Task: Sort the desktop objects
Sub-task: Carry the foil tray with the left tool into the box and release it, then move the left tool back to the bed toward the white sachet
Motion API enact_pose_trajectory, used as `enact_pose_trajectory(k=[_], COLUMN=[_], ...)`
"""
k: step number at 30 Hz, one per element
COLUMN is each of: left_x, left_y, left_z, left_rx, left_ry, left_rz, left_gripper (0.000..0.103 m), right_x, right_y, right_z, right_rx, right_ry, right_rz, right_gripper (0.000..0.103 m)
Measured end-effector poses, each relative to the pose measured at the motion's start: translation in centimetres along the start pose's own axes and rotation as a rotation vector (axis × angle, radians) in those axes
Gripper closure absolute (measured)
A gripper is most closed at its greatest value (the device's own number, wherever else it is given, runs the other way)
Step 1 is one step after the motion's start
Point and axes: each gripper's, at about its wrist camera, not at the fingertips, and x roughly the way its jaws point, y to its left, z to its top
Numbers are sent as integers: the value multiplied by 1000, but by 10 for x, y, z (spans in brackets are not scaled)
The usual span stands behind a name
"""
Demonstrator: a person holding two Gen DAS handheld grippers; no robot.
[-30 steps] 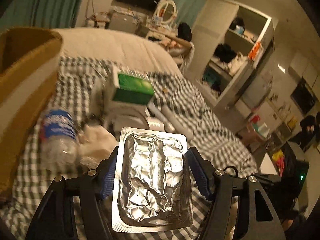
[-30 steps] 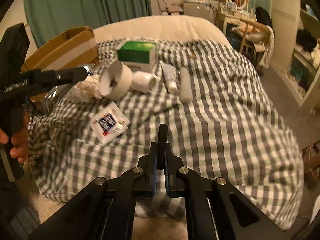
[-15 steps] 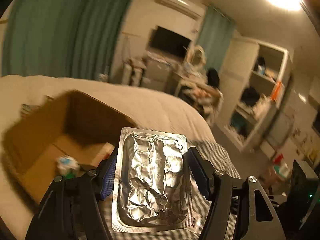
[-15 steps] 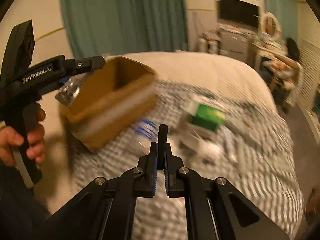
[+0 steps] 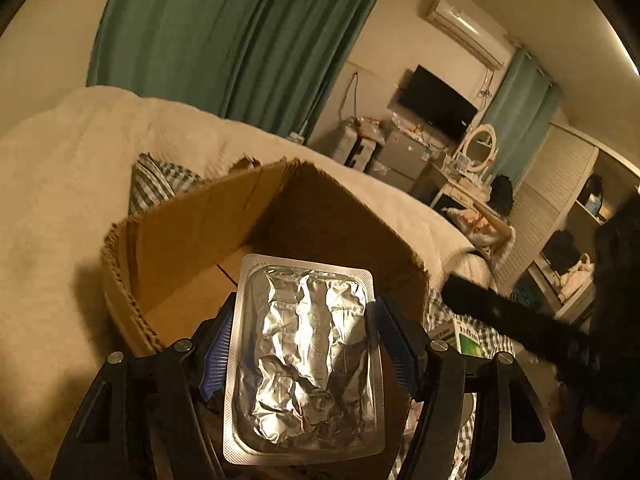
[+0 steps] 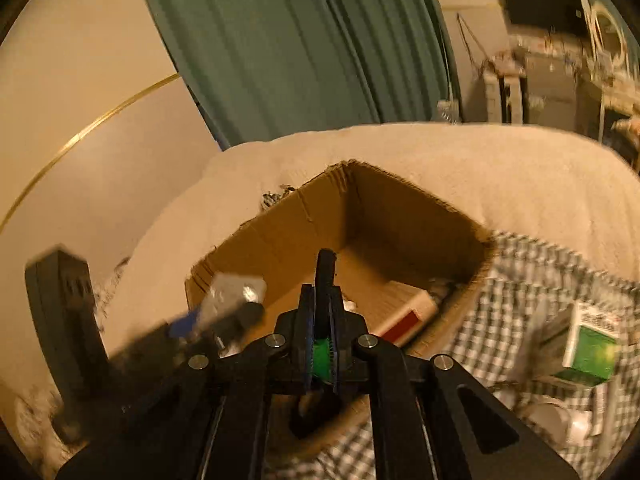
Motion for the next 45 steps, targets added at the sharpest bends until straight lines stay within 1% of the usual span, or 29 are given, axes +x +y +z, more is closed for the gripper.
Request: enact_pose_trajectory(k=[1,2,3,4,6,9,11,12,14,16,18,20,22,23,25,27,28,29,30,32,33,34,37,40,41,43,45], left_x=[0,1,1,1,0,-2,-6,-9,-16,-26,-35,-45,-56,-59,-59,-56,-52,-48,-41,-28,-21,-13,-4,2,3,8,15], left_y=[-3,-4,-4,-6,-8,-14,-20,-24,-36,-51,-62,-73,-88,-99,-118,-129,-136,-140,-145,-155,-161,-170,-187,-193,-194,-197,-198], left_z=[-2,-3,-4,-5,-5,-7,-8,-9,-9,-14,-19,-27,-39,-47,-66,-85,-103,-115,-135,-163,-175,-188,-208,-219,-220,-221,-221], left_rx=[2,6,15,26,35,15,12,19,62,117,141,161,192,222,258,238,206,193,179,191,202,236,315,352,357,362,357], left_ry=[3,7,5,-1,-11,-9,-12,-14,-20,-29,-27,-25,-37,-35,-9,25,52,69,101,161,190,221,216,204,202,200,184], left_rz=[-5,-5,3,18,33,18,3,-6,-15,4,6,-8,9,11,12,9,-12,-27,-48,-78,-71,-63,-67,-71,-74,-84,-94], left_gripper=[24,13,10,8,8,7,7,7,7,6,4,4,3,0,0,0,0,0,0,0,0,0,0,0,0,0,0], right_x=[4,4,1,-2,-13,-37,-57,-71,-94,-120,-143,-171,-191,-200,-218,-233,-237,-242,-244,-249,-251,-253,-254,-248,-244,-238,-233], right_y=[-1,-2,-5,-7,-10,-20,-27,-30,-34,-39,-38,-41,-45,-47,-55,-66,-71,-76,-80,-88,-93,-97,-118,-142,-150,-163,-177], right_z=[2,4,5,5,5,1,-3,-8,-15,-21,-30,-43,-55,-60,-76,-92,-98,-105,-112,-125,-133,-138,-155,-170,-174,-180,-185], right_rx=[12,23,39,48,62,64,64,56,34,3,-24,-43,-31,-23,-5,17,26,29,28,27,36,45,87,119,127,139,154], right_ry=[4,-3,-26,-38,-61,-85,-93,-100,-111,-122,-127,-128,-132,-134,-129,-127,-123,-116,-109,-102,-109,-114,-110,-91,-85,-78,-74], right_rz=[-17,-27,-21,-18,-29,-68,-115,-157,-220,-303,-367,-423,-434,-437,-457,-467,-467,-468,-476,-500,-503,-501,-500,-495,-500,-513,-521], right_gripper=[61,51,40,40,40,40,40,40,40,40,40,40,40,40,40,40,40,40,40,40,40,40,40,40,40,36,35])
